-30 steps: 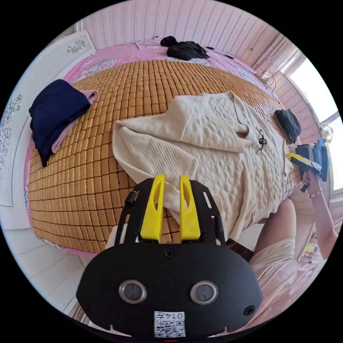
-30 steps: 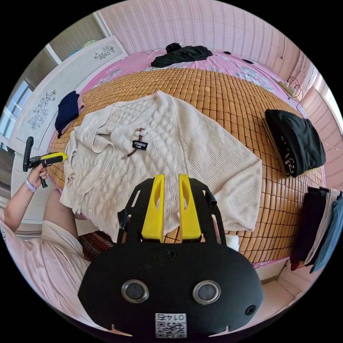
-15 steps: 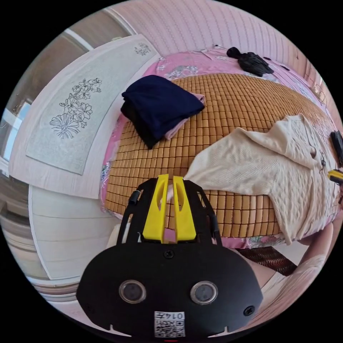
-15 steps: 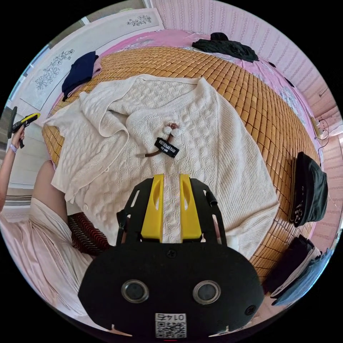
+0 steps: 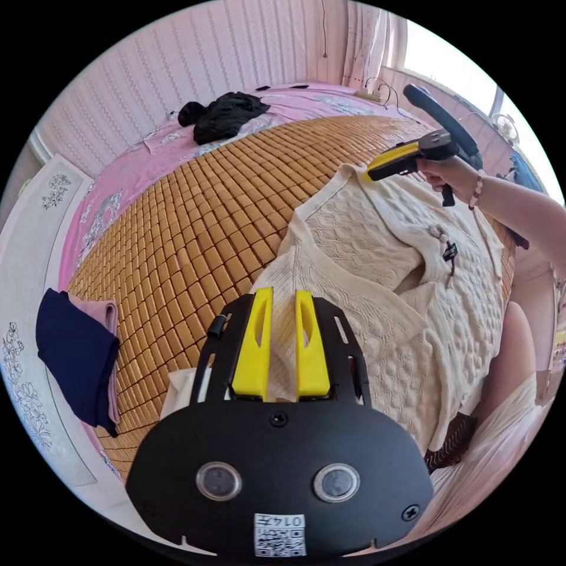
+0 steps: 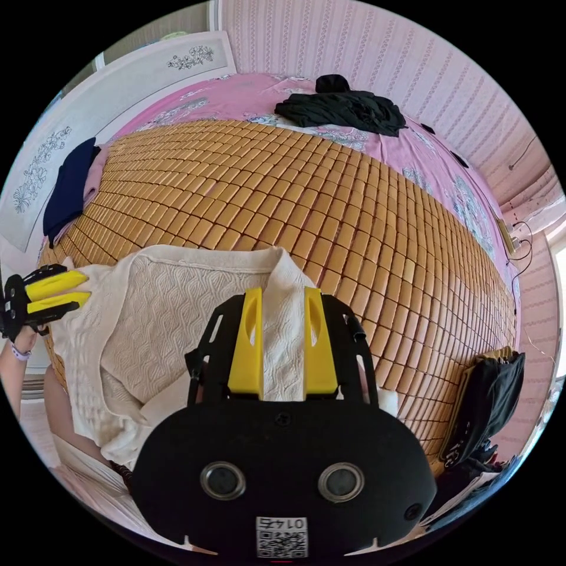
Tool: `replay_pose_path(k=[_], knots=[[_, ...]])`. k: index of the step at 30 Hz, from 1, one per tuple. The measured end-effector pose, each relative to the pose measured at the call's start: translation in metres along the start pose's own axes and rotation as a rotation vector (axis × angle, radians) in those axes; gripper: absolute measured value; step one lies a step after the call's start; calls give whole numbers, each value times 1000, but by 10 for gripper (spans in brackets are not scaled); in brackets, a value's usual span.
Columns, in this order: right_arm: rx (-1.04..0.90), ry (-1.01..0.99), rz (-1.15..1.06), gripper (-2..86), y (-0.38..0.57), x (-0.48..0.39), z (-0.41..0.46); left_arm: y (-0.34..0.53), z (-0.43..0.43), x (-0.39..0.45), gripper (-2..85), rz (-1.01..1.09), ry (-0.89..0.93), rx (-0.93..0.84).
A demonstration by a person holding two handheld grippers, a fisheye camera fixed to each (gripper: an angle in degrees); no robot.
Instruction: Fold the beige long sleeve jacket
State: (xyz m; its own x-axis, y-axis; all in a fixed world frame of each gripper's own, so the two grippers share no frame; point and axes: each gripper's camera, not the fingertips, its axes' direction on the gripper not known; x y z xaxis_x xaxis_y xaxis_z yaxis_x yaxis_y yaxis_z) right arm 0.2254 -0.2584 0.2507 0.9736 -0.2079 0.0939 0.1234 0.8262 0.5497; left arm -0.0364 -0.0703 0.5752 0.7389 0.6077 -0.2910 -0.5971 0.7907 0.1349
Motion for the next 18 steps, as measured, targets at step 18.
replay_pose_path(k=[18], knots=[[271,-222,174,40,112,83,-65,1,-43,-64,46,-232,130,269]])
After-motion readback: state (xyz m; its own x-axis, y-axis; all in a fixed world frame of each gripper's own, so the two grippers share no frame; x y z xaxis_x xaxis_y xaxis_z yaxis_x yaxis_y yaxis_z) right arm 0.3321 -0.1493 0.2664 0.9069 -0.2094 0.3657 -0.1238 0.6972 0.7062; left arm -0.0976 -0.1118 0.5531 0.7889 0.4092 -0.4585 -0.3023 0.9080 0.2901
